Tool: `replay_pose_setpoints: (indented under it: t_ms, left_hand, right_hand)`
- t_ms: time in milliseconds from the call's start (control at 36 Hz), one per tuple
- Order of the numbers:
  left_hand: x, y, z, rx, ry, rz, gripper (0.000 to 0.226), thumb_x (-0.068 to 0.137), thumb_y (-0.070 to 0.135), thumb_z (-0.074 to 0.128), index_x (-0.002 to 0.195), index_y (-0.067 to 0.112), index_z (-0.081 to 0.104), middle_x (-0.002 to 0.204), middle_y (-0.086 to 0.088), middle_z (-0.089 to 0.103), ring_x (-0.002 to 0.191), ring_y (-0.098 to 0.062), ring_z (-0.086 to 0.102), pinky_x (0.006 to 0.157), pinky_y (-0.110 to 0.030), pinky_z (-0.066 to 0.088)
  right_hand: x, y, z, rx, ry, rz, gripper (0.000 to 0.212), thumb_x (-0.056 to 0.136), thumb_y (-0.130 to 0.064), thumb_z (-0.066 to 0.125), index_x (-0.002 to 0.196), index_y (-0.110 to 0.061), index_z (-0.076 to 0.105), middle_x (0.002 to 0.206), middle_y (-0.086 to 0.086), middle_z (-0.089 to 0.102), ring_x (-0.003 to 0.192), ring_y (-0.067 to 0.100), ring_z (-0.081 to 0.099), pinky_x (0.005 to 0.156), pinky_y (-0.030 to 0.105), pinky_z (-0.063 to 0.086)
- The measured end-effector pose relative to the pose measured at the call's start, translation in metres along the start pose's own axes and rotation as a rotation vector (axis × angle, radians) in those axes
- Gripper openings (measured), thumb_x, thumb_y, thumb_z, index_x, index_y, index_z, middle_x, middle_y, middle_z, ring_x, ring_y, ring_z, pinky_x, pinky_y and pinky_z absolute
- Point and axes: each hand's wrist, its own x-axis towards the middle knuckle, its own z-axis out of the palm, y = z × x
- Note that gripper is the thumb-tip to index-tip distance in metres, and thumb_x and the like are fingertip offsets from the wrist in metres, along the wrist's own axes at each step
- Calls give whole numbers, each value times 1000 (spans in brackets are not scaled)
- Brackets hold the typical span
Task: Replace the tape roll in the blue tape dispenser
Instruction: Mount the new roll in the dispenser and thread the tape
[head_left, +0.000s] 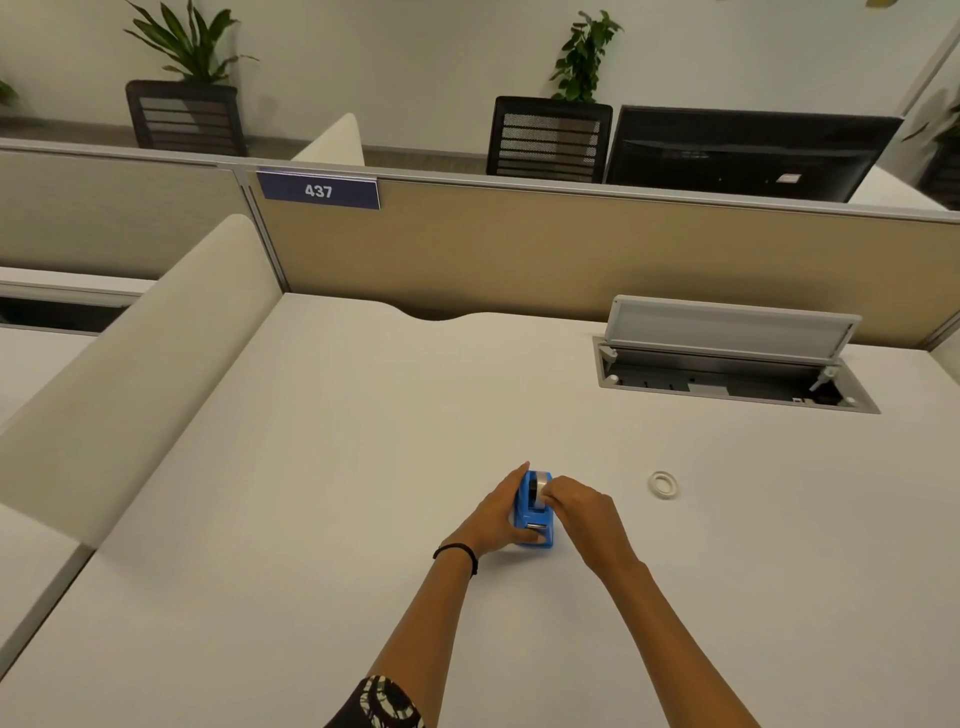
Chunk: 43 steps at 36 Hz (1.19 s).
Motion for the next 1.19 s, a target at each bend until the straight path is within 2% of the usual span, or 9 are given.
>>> replay_pose_setpoints:
  t_ms: [111, 167, 278, 361, 472, 583, 667, 972, 1194]
  left_hand:
    - [0, 0, 0, -11, -4, 1, 96, 75, 15, 75, 145, 24, 9, 150, -3, 27, 135, -21, 32, 111, -34, 28]
    - [0, 0, -1, -10, -3, 0, 97, 74, 15, 75, 145, 23, 9, 150, -3, 27, 135, -21, 33, 111, -33, 28]
    - [-1, 2, -1, -5, -1, 3, 97, 74, 16, 75, 145, 23, 9, 150, -3, 27, 135, -21, 32, 111, -34, 28]
    - [-2, 3, -1, -1, -2, 9, 96, 75, 16, 75, 145, 22, 9, 151, -3, 26, 136, -21, 31, 112, -34, 27]
    - [-2, 2, 0, 1, 7, 5, 97, 74, 19, 76, 145, 23, 10, 151, -3, 26, 136, -21, 31, 112, -35, 27]
    - [-3, 2, 0, -7, 19, 11, 97, 72, 21, 77, 144, 22, 12, 151, -2, 27, 136, -20, 31, 111, -34, 28]
    - [-3, 2, 0, -10, 20, 13, 97, 72, 21, 77, 144, 21, 12, 151, -2, 26, 137, -20, 30, 111, -34, 27]
    - [-4, 2, 0, -5, 23, 23, 97, 73, 20, 77, 145, 19, 12, 152, -3, 24, 138, -20, 27, 112, -34, 26]
    - [-4, 2, 0, -5, 20, 19, 98, 73, 21, 77, 145, 21, 11, 153, -2, 22, 138, -20, 27, 113, -35, 26]
  right_hand:
    - [-2, 1, 2, 38, -3, 10, 11, 90, -9, 52, 94, -2, 59, 89, 7, 61, 72, 0, 57, 69, 3, 41]
    - [-4, 0, 2, -28, -16, -56, 16, 87, -15, 51, 93, -3, 60, 89, 10, 64, 72, 7, 57, 69, 7, 42]
    - [-7, 6, 4, -69, -56, -89, 15, 88, -13, 54, 100, -3, 57, 99, 15, 64, 80, 11, 51, 73, 1, 38]
    - [-9, 12, 7, -112, -76, -110, 21, 87, -13, 56, 105, -1, 56, 106, 14, 63, 86, 14, 53, 79, 11, 40]
    - [-12, 11, 8, -179, -41, -165, 19, 87, -16, 54, 99, -3, 58, 98, 14, 65, 80, 13, 54, 73, 7, 38]
    - [-12, 6, 12, -271, -18, -289, 16, 70, -12, 74, 78, -9, 61, 73, 9, 67, 60, 16, 61, 55, 22, 55]
    - [-13, 5, 14, -353, -22, -311, 26, 59, -12, 83, 71, -14, 60, 66, 2, 66, 53, 10, 58, 50, 14, 48]
    - [-16, 12, 17, -345, -34, -329, 17, 69, -11, 76, 79, -12, 63, 76, 7, 68, 63, 16, 62, 57, 23, 53]
    - [-17, 11, 16, -364, -10, -345, 22, 65, -12, 79, 78, -14, 63, 74, 4, 69, 60, 12, 61, 54, 16, 49]
